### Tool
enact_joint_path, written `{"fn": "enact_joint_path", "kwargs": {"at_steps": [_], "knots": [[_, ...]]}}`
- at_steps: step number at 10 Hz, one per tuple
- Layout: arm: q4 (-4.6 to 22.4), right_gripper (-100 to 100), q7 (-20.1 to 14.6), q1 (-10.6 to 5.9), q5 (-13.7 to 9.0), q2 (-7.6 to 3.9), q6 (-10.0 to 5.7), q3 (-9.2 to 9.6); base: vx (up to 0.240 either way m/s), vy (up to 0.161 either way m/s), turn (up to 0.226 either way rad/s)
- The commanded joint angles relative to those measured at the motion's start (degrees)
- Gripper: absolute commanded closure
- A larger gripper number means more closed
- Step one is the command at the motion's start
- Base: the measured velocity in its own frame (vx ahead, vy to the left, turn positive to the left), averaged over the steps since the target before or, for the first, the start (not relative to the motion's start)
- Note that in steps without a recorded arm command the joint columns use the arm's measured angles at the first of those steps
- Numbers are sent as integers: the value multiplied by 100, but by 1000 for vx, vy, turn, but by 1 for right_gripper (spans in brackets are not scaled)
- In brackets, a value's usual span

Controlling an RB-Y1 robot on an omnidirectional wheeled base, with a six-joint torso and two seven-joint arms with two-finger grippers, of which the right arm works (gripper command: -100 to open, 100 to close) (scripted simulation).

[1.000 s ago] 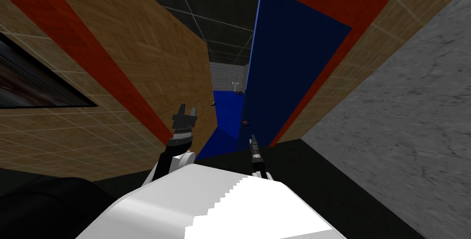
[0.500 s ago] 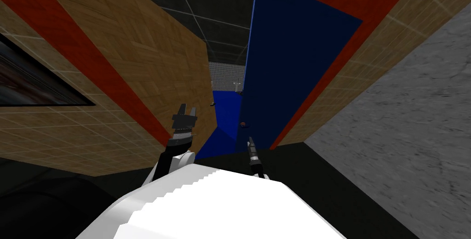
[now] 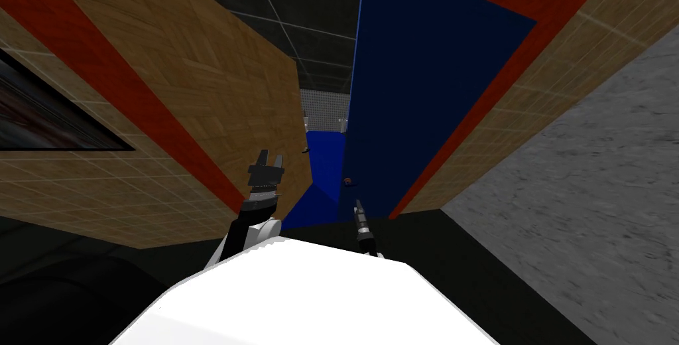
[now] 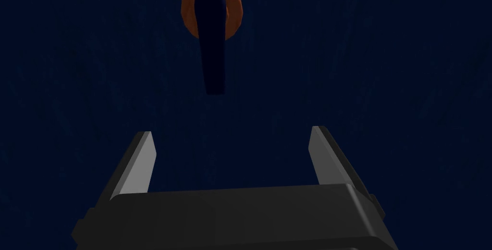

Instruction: Push the door open

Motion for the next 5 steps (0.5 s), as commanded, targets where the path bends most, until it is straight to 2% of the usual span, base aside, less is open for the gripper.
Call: {"fn": "enact_joint_path", "kwargs": {"at_steps": [1,2,3,4,5], "knots": [[162,-100,1,-43,16,32,-29,34,41,-104,60],[258,-100,5,-70,24,56,-49,50,51,-116,58],[169,-100,2,-27,22,42,-34,46,24,-54,18],[226,-100,12,-64,11,-68,-49,21,125,11,31],[237,-100,14,-72,9,-84,-52,14,191,31,23]]}}
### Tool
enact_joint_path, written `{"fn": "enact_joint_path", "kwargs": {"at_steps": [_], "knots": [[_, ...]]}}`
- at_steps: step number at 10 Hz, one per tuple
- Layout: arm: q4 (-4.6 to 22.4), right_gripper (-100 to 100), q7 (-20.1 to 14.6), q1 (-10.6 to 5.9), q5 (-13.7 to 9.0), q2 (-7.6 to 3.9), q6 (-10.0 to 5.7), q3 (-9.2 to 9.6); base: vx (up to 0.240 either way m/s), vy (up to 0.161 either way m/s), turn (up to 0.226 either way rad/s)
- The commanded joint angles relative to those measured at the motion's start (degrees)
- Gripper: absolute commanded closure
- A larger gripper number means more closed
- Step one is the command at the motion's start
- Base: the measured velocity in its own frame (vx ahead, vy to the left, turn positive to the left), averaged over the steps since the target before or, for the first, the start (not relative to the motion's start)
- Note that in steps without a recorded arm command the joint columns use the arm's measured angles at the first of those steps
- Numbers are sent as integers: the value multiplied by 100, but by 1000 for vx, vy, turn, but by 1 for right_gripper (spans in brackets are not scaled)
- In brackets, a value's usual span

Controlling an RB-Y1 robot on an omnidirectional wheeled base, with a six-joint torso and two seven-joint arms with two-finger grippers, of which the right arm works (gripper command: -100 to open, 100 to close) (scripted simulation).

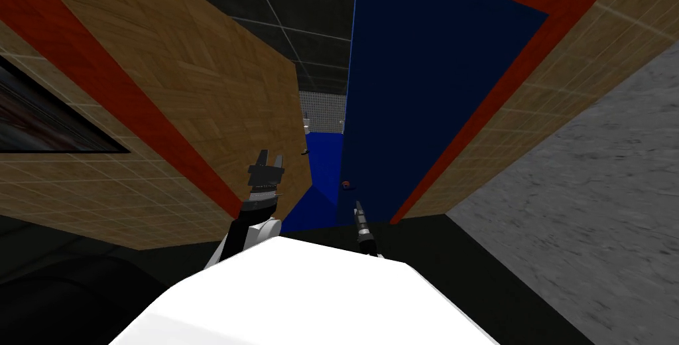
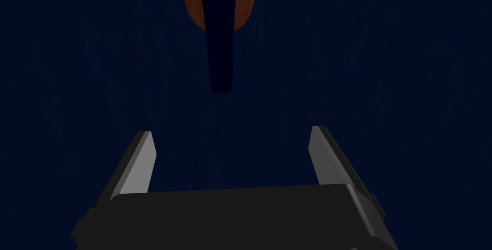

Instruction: Push the door open

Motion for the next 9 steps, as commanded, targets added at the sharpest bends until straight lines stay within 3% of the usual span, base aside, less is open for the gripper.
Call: {"fn": "enact_joint_path", "kwargs": {"at_steps": [1,4,8,9], "knots": [[12,-100,-3,-20,-9,-58,-2,-18,183,58,13],[94,-100,9,-82,-29,-66,-22,-65,175,60,23],[197,-100,24,-160,-55,124,-48,-126,198,39,23],[213,-100,28,-165,-52,93,-58,-121,83,12,3]]}}
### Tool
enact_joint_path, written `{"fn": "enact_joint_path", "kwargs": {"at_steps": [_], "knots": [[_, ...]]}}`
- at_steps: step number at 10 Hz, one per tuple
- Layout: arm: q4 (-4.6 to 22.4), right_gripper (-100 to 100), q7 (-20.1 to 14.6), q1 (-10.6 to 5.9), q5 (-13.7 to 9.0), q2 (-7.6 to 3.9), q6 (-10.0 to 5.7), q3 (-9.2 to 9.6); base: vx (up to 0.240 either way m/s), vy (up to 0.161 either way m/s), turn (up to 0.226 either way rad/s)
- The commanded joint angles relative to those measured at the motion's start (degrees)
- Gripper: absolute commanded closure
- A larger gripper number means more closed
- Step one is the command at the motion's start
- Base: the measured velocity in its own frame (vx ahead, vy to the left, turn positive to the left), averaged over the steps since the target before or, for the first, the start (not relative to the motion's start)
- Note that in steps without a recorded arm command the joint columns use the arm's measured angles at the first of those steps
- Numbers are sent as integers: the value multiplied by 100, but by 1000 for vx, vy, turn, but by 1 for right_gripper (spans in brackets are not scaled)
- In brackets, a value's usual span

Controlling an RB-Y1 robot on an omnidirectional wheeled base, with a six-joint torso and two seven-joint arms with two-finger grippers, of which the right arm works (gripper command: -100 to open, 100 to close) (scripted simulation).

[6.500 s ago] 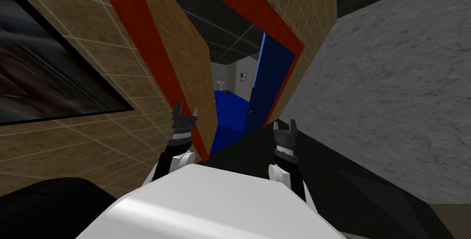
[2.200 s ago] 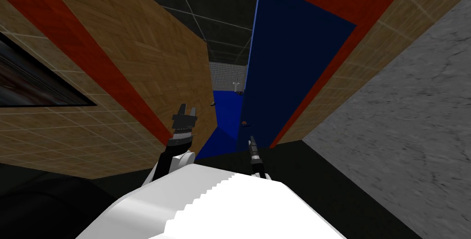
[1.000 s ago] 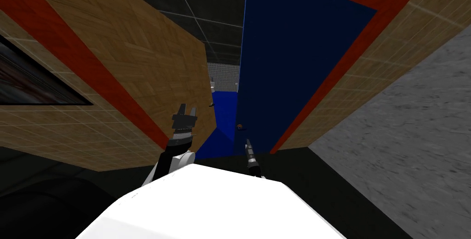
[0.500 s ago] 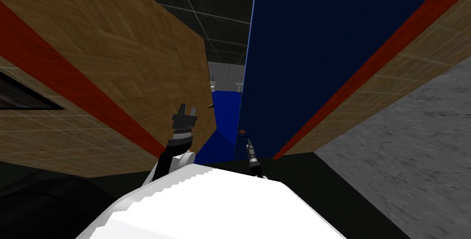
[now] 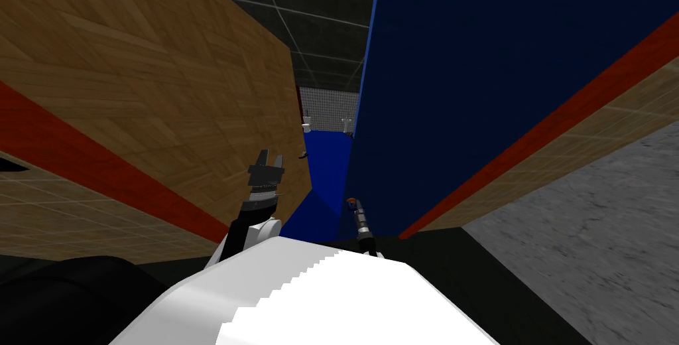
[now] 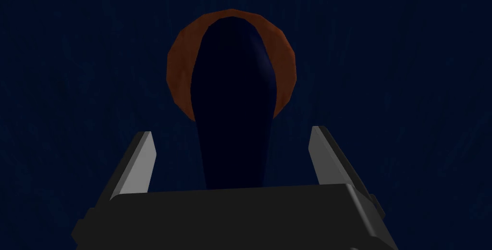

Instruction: Push the door open

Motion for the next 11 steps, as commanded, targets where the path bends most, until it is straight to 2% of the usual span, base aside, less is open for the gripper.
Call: {"fn": "enact_joint_path", "kwargs": {"at_steps": [1,6,7,11], "knots": [[-2,100,-1,4,1,-7,3,1,-9,-1,-3],[-2,100,-1,4,1,-7,3,1,-16,-3,0],[21,100,24,-1,-34,-84,17,-81,84,44,-33],[45,100,77,-34,-116,-201,20,-263,156,80,-44]]}}
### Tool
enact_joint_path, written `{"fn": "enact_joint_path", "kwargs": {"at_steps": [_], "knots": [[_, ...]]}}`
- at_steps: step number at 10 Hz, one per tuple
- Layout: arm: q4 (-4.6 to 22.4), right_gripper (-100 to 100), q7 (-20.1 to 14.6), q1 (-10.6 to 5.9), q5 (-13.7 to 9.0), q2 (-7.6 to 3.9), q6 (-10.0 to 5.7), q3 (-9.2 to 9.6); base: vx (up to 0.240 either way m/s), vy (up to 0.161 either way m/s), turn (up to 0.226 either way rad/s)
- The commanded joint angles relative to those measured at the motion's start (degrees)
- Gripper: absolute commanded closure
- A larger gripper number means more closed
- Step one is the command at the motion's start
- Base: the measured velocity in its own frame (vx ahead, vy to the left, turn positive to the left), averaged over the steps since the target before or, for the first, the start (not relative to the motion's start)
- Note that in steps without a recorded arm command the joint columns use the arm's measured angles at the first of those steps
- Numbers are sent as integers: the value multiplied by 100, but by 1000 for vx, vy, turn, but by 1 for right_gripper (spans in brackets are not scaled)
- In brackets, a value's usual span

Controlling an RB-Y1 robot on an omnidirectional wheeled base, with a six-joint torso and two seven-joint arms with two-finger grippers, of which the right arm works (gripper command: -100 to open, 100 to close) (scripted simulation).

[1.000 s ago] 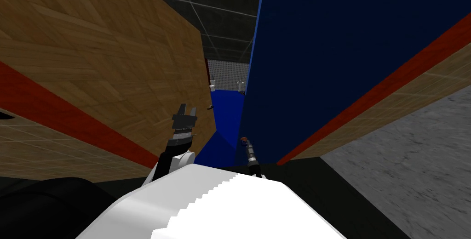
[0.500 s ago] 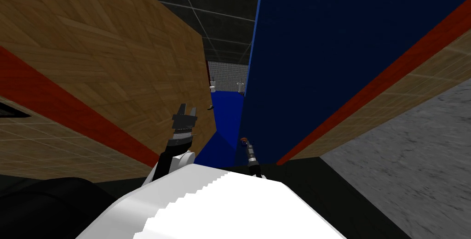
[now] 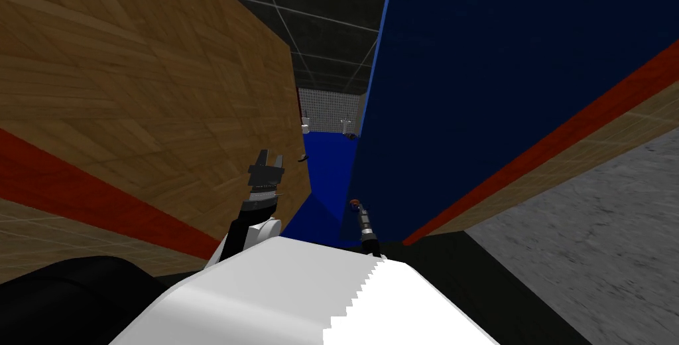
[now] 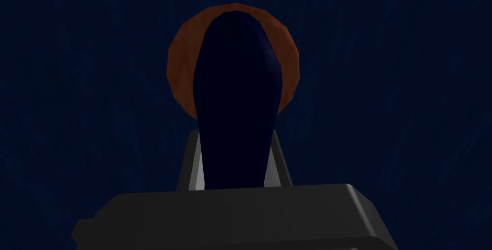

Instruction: Push the door open

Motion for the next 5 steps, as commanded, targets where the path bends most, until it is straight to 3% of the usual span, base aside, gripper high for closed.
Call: {"fn": "enact_joint_path", "kwargs": {"at_steps": [1,5], "knots": [[53,100,47,-93,-70,-82,-15,-178,194,88,-84],[89,100,125,-142,-189,-159,-11,-445,166,92,-60]]}}
